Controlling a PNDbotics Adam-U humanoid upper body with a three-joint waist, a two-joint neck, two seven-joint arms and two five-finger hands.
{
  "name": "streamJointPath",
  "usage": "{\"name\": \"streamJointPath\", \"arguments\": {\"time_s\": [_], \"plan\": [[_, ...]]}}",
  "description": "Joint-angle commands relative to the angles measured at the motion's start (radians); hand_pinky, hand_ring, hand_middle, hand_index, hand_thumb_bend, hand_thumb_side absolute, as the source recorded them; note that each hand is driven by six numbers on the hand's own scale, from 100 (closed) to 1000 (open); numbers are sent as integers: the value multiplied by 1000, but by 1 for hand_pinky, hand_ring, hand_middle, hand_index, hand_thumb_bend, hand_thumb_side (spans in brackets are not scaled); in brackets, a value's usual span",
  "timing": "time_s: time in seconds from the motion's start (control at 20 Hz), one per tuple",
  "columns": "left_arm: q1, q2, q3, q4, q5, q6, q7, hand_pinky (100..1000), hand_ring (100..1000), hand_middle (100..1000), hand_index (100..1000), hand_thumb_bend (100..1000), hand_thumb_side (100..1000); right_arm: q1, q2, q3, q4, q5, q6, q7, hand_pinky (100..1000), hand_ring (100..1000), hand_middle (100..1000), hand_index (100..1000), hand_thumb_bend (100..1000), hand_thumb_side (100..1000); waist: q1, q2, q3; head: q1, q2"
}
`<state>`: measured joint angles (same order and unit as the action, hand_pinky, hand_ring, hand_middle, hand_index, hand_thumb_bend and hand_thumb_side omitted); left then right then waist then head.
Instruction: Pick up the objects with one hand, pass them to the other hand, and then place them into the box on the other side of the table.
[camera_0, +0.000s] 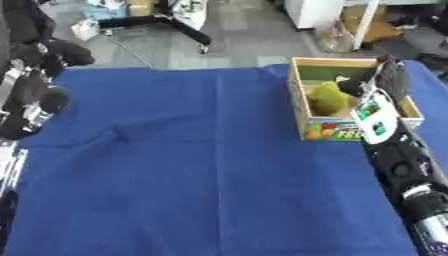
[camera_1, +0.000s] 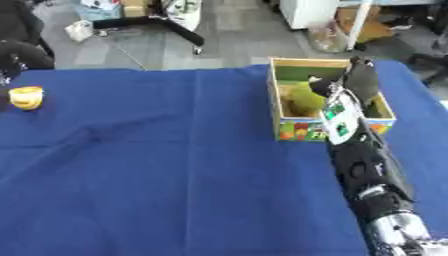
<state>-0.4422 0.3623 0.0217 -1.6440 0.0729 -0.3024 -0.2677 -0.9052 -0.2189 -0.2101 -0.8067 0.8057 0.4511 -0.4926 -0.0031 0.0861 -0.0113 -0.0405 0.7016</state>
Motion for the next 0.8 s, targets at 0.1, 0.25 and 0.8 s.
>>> {"name": "streamJointPath", "arguments": {"time_s": [0.1,0.25,0.8], "plan": [[-11,19,14,-11,-6,1,-1,806,700,657,742,673,653,-10,-14,17,-99,-17,-85,-3,729,674,722,813,451,285,11,-19,1,3,-10],[-7,25,19,-11,-11,4,4,805,699,656,742,667,652,3,-3,56,-188,-52,-214,27,725,670,716,814,387,250,10,-18,2,12,-11],[-8,181,89,56,-214,10,116,802,723,681,758,654,619,65,-8,183,-447,-143,-446,227,734,667,704,828,430,300,21,-23,0,106,0]]}}
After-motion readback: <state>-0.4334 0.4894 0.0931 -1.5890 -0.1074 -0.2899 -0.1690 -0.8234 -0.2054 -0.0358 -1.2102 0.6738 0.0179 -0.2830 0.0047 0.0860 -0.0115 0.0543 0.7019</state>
